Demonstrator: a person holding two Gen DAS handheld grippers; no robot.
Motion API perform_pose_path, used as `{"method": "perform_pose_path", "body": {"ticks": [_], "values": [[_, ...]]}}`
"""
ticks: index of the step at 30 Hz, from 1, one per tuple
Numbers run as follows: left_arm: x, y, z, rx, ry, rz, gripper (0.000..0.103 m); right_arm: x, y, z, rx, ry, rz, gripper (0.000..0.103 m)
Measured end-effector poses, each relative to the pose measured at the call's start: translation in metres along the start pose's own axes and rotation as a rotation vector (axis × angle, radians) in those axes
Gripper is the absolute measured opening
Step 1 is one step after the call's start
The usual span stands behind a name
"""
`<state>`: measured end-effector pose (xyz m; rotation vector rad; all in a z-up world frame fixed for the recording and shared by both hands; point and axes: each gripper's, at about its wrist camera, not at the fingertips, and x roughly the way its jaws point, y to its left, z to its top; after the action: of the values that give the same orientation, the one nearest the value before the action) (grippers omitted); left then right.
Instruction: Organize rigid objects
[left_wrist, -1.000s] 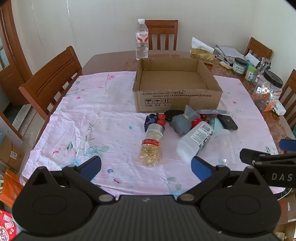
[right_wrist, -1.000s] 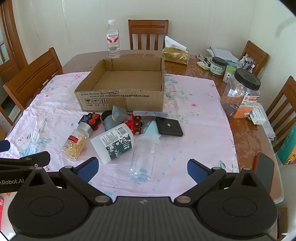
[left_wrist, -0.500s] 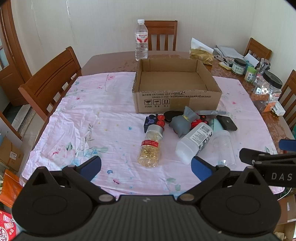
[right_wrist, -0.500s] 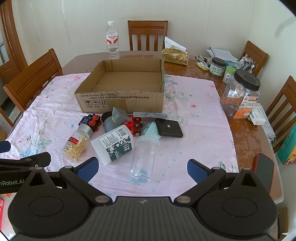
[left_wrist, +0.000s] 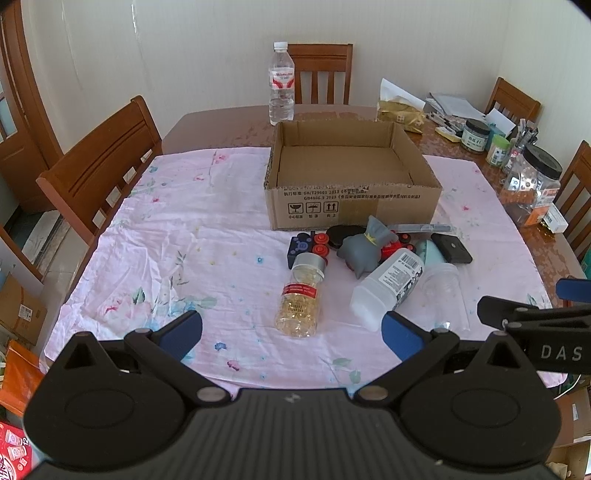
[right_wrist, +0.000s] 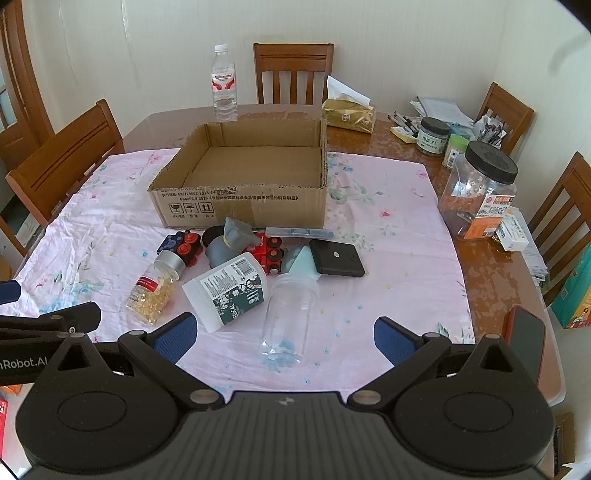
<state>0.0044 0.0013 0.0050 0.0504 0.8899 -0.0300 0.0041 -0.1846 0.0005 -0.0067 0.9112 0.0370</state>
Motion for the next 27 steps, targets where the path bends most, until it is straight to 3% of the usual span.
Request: {"method": "perform_pose_path", "body": {"ticks": [27], "values": [[0.0057, 0.0023, 0.0050, 0.000, -0.004, -0.009, 0.102, 0.0036, 0.0024, 0.0083, -0.004, -0.005, -0.011, 0.103]]}}
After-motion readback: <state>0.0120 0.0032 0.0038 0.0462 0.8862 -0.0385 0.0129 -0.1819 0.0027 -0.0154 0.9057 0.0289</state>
